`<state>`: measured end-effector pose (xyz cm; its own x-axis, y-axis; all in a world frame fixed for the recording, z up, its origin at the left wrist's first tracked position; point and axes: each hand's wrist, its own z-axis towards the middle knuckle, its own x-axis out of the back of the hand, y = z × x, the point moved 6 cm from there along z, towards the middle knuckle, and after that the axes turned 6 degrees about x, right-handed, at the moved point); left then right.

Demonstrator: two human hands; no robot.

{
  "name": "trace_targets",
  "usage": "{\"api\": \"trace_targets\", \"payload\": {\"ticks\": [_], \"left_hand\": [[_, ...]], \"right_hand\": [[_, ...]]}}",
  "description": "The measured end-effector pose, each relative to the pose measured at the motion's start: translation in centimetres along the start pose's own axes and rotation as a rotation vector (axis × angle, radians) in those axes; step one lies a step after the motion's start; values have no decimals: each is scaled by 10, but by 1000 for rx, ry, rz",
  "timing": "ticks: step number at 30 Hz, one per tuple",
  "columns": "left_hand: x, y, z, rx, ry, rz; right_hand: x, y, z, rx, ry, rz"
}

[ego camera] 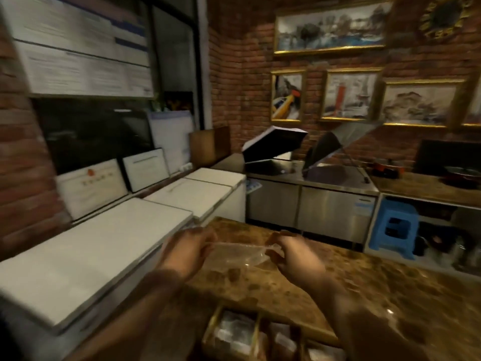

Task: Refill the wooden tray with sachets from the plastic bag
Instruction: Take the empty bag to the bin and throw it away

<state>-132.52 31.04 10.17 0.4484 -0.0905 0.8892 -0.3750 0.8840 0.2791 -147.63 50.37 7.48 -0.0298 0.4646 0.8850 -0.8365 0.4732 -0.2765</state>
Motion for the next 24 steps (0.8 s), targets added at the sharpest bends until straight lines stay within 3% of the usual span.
{"api": "trace_targets", "payload": {"ticks": [5, 9, 15, 24], "left_hand": [[65, -102, -50, 131, 70, 98], [121, -181, -102, 241, 181, 183], [187, -264, -187, 435, 227, 300], [250, -363, -335, 646, 230, 375]], "right_hand": [[-28, -124, 40, 203, 24, -43], [-53, -228, 56, 349, -57, 75], [-96, -367, 61, 545, -90, 47], [-167, -543, 27, 729, -129, 193]]}}
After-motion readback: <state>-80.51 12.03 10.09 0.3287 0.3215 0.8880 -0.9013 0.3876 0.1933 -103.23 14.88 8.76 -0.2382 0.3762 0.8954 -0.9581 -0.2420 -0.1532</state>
